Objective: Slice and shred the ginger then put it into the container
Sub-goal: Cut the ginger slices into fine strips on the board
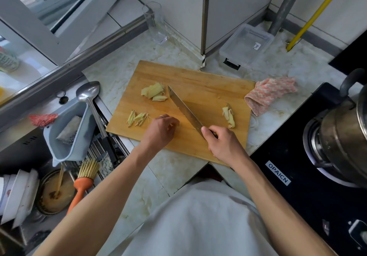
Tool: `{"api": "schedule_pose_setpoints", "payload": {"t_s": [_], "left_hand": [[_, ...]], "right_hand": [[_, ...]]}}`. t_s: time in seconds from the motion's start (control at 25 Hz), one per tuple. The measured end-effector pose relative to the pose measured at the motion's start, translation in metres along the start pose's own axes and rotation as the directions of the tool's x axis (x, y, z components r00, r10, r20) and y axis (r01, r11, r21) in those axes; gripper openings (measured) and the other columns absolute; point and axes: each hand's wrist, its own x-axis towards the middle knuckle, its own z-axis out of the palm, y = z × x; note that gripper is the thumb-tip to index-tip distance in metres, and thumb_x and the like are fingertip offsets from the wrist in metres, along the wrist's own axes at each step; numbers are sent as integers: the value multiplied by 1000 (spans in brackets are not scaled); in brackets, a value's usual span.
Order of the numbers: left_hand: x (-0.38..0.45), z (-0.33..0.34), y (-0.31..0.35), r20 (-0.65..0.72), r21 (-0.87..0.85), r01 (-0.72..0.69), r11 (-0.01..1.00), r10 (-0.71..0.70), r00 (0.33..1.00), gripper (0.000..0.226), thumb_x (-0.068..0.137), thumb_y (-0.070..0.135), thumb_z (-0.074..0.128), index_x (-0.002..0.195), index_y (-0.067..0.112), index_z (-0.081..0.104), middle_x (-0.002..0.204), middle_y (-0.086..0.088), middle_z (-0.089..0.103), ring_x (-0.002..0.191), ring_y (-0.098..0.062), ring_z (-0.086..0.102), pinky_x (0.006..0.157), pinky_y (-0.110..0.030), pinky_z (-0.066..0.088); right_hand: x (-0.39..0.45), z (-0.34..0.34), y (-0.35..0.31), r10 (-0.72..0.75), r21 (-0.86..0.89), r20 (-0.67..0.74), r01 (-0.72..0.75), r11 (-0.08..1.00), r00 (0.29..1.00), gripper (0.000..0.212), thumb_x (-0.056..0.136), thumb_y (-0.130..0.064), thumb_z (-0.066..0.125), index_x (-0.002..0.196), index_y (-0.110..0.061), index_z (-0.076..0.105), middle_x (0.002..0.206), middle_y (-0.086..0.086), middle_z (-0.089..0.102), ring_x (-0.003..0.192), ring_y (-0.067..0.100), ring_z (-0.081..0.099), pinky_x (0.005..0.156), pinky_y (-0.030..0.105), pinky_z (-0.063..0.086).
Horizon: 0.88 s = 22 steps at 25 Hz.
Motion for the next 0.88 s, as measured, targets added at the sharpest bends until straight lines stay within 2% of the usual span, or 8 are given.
{"api": "schedule_pose_setpoints", "payload": {"t_s": [0.16,0.32,0.48,0.56,0.64,0.72,0.8,0.88], "left_hand": [[-8,5,1,-40,6,-29,1000,29,999,18,86,1,68,101,7,77,101,-12,70,76,-27,65,70,-30,52],[-10,8,-1,-85,-29,-43,999,41,996,18,83,-3,71,97,6,78,98,-11,72,75,-28,66,71,-28,52],[-4,2,-4,-58,-41,-78,996,76,995,19,81,-6,73,94,7,80,93,-10,73,75,-27,68,71,-32,56],[-3,0,-4,-57,-46,-73,996,70,996,17,81,-3,74,94,8,80,92,-10,73,71,-24,66,70,-32,57],[-6,3,1,-88,-69,11,998,-17,996,16,81,0,75,94,8,80,91,-10,72,70,-21,63,70,-32,56],[-14,12,11,-144,-102,113,988,-127,981,16,83,2,73,96,9,79,91,-10,72,71,-22,64,70,-33,55],[-24,24,23,-197,-136,188,973,-212,957,16,87,5,70,99,9,78,93,-10,70,74,-25,64,72,-34,54],[-30,33,31,-237,-180,249,952,-288,928,16,89,9,68,102,10,78,95,-9,69,77,-26,63,73,-34,52]], "right_hand": [[-1,0,0,-8,10,-2,8,1000,1000,49,103,-46,45,74,-7,52,68,21,62,62,34,56,58,43,47],[-2,-2,-1,-48,-22,30,48,999,998,48,103,-45,46,74,-6,50,65,19,59,63,33,56,57,42,45],[1,-6,-4,-70,-53,44,72,996,997,48,103,-45,46,73,-8,48,53,0,42,47,15,38,48,32,32],[2,-8,-5,-74,-52,41,76,996,996,48,103,-46,45,74,-9,49,54,-1,43,48,16,40,49,33,33],[2,-8,-6,-81,-35,37,82,996,996,49,103,-47,44,76,-7,51,57,10,50,54,28,49,51,38,39],[0,-6,-6,-70,-25,39,71,997,997,50,103,-46,44,77,-5,52,65,19,59,58,30,53,56,41,44],[-2,-2,-7,-60,-36,57,62,997,997,50,103,-46,45,76,-4,51,62,16,58,54,20,49,56,41,44],[-4,2,-7,-63,-60,79,68,996,995,49,103,-45,45,71,-8,48,54,3,48,49,12,42,52,36,38]]}}
